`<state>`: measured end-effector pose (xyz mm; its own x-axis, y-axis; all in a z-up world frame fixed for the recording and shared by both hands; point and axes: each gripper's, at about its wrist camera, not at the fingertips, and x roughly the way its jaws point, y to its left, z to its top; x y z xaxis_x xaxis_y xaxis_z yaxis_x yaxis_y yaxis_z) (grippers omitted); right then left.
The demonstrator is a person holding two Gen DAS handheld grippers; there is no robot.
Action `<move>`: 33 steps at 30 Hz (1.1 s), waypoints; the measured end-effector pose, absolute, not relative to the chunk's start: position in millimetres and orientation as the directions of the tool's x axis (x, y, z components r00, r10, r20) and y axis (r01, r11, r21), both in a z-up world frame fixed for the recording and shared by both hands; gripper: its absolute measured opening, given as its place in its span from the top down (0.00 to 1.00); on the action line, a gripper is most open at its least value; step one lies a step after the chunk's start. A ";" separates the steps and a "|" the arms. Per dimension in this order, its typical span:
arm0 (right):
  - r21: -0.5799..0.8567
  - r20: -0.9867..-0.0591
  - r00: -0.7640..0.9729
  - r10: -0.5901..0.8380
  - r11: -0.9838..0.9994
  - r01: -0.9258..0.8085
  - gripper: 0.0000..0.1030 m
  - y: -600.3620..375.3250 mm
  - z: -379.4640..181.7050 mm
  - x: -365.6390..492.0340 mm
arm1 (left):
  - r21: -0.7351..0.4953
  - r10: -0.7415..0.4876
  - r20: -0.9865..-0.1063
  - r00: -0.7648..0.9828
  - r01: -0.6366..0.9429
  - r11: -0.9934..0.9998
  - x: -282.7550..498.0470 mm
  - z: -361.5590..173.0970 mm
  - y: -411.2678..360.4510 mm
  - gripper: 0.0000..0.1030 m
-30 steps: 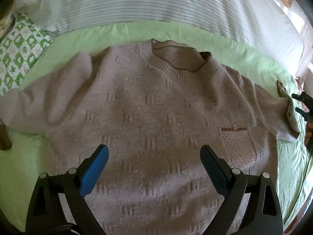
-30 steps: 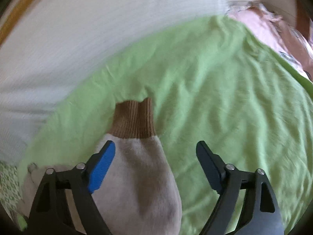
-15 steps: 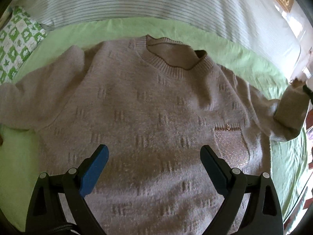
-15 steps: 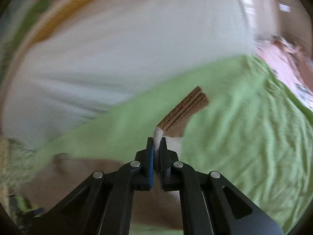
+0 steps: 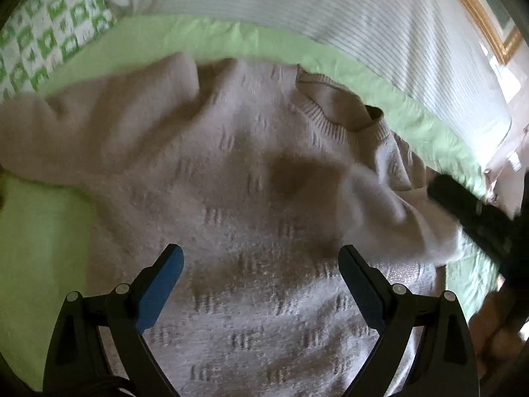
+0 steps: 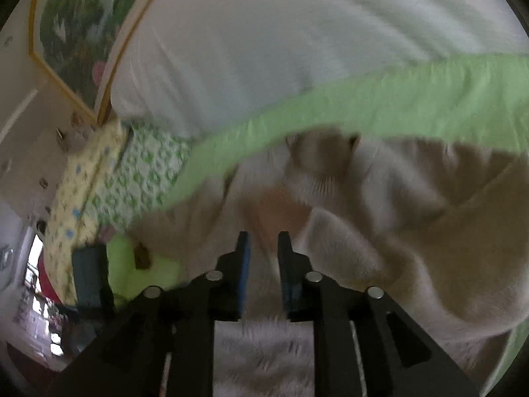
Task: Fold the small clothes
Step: 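Fold the sleeve across the body with the right gripper while the left gripper grasps the other cuff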
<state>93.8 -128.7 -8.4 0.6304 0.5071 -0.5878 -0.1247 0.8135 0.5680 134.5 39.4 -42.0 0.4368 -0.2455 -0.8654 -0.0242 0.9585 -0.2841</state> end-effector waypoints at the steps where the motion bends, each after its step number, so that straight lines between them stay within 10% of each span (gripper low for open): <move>1: 0.570 -0.593 0.630 0.502 0.814 -0.112 0.73 -133.8 -14.1 89.8 | -0.301 -0.262 -0.867 0.424 -0.028 0.953 137.8 -46.8 38.4 0.08; 4: 0.583 -0.596 0.651 0.470 0.811 -0.051 0.59 -160.9 -20.3 75.9 | -0.350 -0.312 -0.874 0.372 -0.038 0.936 152.8 -65.7 28.2 0.07; 12: 0.539 -0.645 0.716 0.266 0.823 0.180 0.58 -235.0 -24.3 38.4 | -0.428 -0.371 -0.858 0.356 -0.095 0.899 192.6 -87.9 -0.5 0.09; 13: 0.540 -0.649 0.719 0.249 0.816 0.205 0.58 -242.1 -24.2 36.7 | -0.440 -0.384 -0.847 0.368 -0.079 0.895 196.7 -86.0 -6.4 0.18; 15: 0.547 -0.656 0.723 0.216 0.797 0.257 0.58 -257.9 -27.5 32.8 | -0.408 -0.361 -0.853 0.376 -0.049 0.912 202.6 -82.3 -17.0 0.86; 16: 0.546 -0.659 0.726 0.197 0.789 0.283 0.58 -263.4 -28.8 31.5 | -0.427 -0.388 -0.843 0.372 -0.024 0.904 203.8 -78.7 -18.7 0.93; 22: 0.551 -0.648 0.756 0.093 0.743 0.381 0.49 -302.4 -30.0 28.8 | -0.428 -0.387 -0.683 0.620 0.090 0.899 175.2 20.2 33.5 0.94; 33: 0.470 -0.745 0.652 0.138 0.802 0.368 0.39 -299.3 -69.5 86.6 | -0.430 -0.323 -0.768 0.553 -0.070 0.900 150.8 -40.2 112.9 0.94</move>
